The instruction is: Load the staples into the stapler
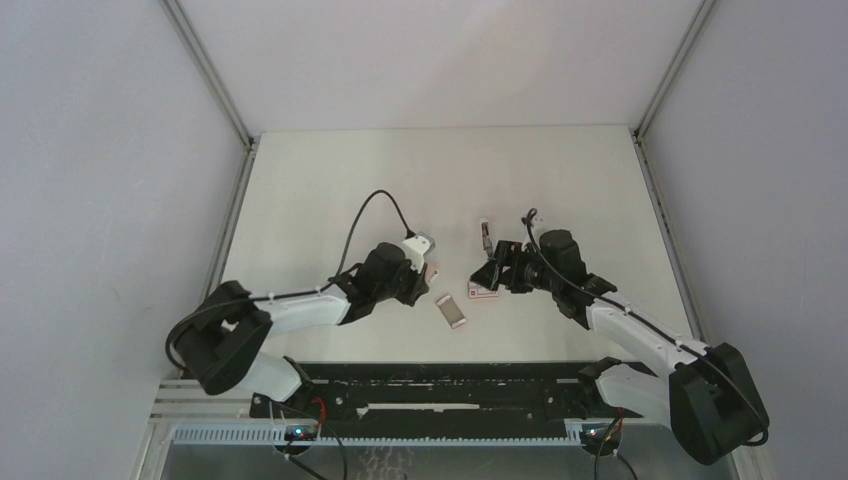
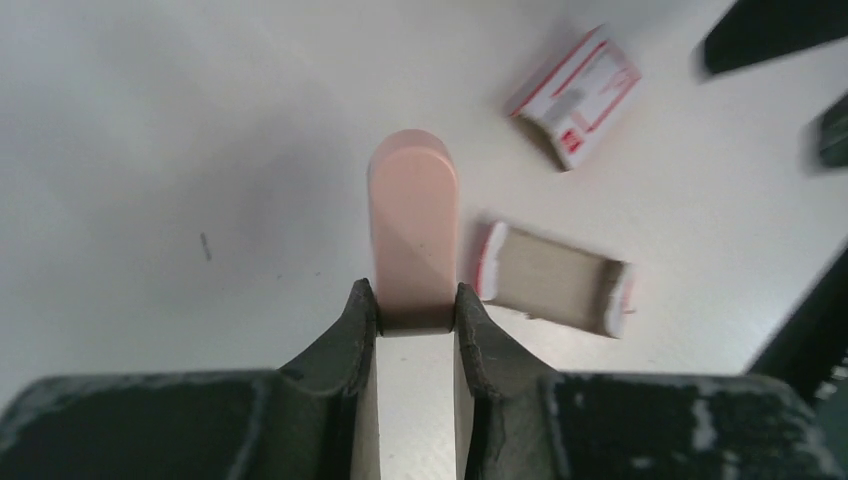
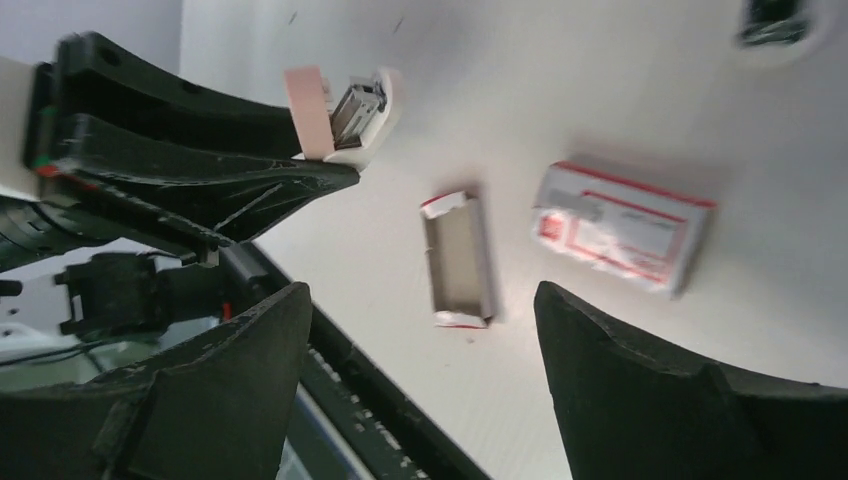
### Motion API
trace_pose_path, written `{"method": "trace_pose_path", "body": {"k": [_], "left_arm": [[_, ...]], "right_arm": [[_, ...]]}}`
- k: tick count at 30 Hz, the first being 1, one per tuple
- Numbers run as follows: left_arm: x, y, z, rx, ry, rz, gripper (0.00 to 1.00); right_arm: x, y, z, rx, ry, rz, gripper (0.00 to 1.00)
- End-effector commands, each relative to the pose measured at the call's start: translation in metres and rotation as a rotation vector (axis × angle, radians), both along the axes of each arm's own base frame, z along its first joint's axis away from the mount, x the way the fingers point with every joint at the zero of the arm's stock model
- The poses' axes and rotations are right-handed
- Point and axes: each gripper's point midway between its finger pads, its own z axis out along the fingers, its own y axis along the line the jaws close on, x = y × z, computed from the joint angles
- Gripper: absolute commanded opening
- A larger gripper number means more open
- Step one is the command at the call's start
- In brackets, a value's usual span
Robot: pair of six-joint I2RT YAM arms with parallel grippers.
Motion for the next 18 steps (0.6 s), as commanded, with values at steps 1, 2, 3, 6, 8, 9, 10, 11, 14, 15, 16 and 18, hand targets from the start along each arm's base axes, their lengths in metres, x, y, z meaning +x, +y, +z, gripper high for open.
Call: {"method": "trace_pose_path", "body": {"k": [1,2,3,6,8,9,10,11,14,15,16,18], "left_arm": [[-0.015,-0.031,0.052,-0.237,-0.063,-0.120,0.00],[-0.019,-0.033,0.055,-0.255,-0.057,-0.141,0.00],[-0.023,-0.035,0.056,-0.267,-0.049,-0.156,0.00],[-0.033,-0.041,0.063,-0.304,-0.040,-0.200,0.00],[-0.038,-0.043,0.067,-0.315,-0.047,-0.218,0.00],[-0.039,-0.043,0.069,-0.319,-0.051,-0.223,0.00],[-0.041,-0.043,0.072,-0.324,-0.057,-0.227,0.00],[-0.042,-0.043,0.073,-0.327,-0.061,-0.231,0.00],[-0.046,-0.044,0.076,-0.332,-0.072,-0.248,0.00],[-0.047,-0.044,0.077,-0.332,-0.077,-0.253,0.00],[-0.049,-0.045,0.078,-0.333,-0.082,-0.257,0.00],[-0.050,-0.046,0.079,-0.331,-0.085,-0.264,0.00]], "right_arm": [[-0.006,0.044,0.035,0.211,-0.004,0.063,0.82],[-0.006,0.051,0.039,0.237,-0.007,0.067,0.82],[-0.008,0.057,0.041,0.253,-0.002,0.071,0.83],[-0.004,0.070,0.048,0.288,-0.006,0.058,0.83],[-0.001,0.074,0.048,0.290,-0.002,0.043,0.83],[0.000,0.075,0.047,0.286,0.002,0.036,0.83],[0.003,0.076,0.046,0.279,0.006,0.023,0.83],[0.004,0.077,0.044,0.270,0.011,0.016,0.83],[0.008,0.080,0.044,0.262,0.019,0.008,0.83],[0.009,0.082,0.043,0.257,0.024,0.001,0.83],[0.011,0.082,0.042,0.254,0.026,-0.007,0.83],[0.013,0.084,0.042,0.255,0.030,-0.015,0.80]]}}
